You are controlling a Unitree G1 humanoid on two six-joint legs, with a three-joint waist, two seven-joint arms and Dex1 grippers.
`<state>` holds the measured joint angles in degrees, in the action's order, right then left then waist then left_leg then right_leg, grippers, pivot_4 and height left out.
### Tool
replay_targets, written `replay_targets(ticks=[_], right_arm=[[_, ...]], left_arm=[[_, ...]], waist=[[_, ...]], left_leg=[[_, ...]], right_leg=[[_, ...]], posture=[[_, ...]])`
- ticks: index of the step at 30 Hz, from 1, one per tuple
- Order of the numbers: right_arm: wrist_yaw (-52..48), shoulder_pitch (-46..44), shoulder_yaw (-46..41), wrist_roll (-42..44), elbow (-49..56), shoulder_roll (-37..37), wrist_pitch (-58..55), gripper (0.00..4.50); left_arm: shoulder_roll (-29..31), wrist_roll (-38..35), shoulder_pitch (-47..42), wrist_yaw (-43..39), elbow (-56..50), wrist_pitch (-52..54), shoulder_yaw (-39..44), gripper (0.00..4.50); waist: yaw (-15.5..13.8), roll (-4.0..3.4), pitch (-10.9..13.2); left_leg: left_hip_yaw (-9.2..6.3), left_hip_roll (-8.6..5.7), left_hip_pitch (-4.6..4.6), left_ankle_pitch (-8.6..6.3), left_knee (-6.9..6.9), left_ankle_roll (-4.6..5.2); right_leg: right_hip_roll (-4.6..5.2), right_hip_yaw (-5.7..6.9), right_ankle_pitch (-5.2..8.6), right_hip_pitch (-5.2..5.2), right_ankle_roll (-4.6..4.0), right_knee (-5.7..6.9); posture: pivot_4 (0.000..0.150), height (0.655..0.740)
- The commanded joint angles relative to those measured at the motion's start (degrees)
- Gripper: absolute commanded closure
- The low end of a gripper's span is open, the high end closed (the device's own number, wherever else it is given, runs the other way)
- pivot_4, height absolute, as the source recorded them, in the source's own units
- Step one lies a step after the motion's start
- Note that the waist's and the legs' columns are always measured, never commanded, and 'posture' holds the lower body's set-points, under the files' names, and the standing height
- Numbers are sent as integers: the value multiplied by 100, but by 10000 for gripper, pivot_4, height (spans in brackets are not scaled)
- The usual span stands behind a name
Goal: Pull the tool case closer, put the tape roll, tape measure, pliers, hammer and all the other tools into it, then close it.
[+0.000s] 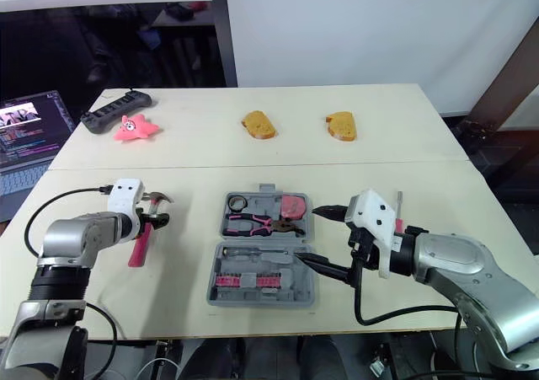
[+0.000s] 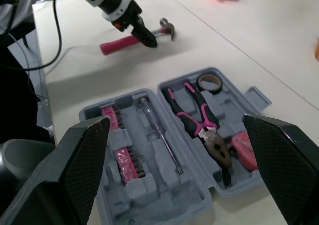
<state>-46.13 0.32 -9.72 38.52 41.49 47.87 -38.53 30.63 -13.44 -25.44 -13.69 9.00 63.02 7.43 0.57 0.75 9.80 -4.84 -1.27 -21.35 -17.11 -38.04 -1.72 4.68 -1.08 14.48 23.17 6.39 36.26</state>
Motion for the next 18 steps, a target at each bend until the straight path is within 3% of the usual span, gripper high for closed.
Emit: replay_targets(ticks=[1, 5, 10, 12, 18], right_arm=[[93, 23, -60, 44, 248, 43, -6, 0], [139, 72, -59, 40, 272, 50, -20, 0], [204, 144, -42, -22, 265, 54, -25, 0], [224, 164, -42, -25, 272, 58, -30, 0], [323, 276, -39, -30, 299, 47, -65, 0]], left_arm=[[-49, 116, 76, 42, 260, -47, 20, 267], [-43, 165, 65, 3, 385, -256, 43, 16530], [-82, 247, -27, 6, 830, -788, 52, 41183], [-81, 272, -2, 49, 904, -936, 91, 44463], [144, 280, 292, -225, 319, -1474, 12, 44463]], waist=[[-2, -2, -1], [-2, -4, -2], [-2, -16, -9], [-1, -26, -15], [22, -42, -25]], left_leg=[[-1, 0, 0, 0, 0, 0], [-1, 0, 1, 2, 0, -3], [-1, 1, 4, 2, 2, -3], [0, 1, 4, 2, 2, -4], [-1, 2, 6, 2, 4, -4]], right_leg=[[0, 0, 0, 0, 0, 0], [0, 0, 0, -1, 0, 0], [0, -1, 0, -1, 0, 0], [0, -1, 0, -2, 0, 0], [-1, -1, 0, -2, 0, 0]], posture=[[1500, 7400], [1500, 7400], [1500, 7400], [1500, 7400], [1500, 7400]])
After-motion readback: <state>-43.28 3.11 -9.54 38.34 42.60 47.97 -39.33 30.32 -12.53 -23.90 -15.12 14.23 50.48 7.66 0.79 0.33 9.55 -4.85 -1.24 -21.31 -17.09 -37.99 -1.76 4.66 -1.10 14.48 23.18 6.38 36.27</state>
